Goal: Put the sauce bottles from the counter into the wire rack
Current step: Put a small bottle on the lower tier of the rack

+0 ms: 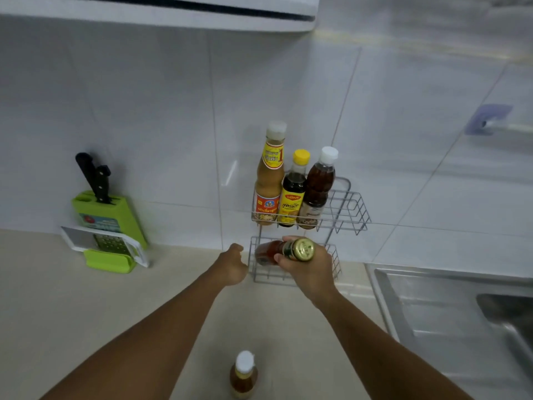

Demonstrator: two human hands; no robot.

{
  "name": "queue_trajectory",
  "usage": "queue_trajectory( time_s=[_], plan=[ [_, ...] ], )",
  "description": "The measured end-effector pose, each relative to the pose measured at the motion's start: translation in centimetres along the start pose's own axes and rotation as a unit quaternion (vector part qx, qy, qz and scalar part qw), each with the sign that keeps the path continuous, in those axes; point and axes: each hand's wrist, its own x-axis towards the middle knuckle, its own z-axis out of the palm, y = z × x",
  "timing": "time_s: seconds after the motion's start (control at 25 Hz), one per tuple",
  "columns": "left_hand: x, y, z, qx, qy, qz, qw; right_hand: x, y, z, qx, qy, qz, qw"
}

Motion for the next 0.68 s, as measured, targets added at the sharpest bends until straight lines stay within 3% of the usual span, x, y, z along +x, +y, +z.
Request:
queue_trajectory(
  time_s=[0.32,0.68],
  plan=[
    [5.4,-2.1,3.1,-0.085,-0.012,-0.080,0.993,3.3,2.5,3.0,-0.040,-0.018,-0.019,0.999],
    [5.4,-1.7,3.9,-0.095,-0.034,-0.055,0.993,6.7,3.2,4.5,-0.119,-0.053,-0.031,0.991]
  ],
)
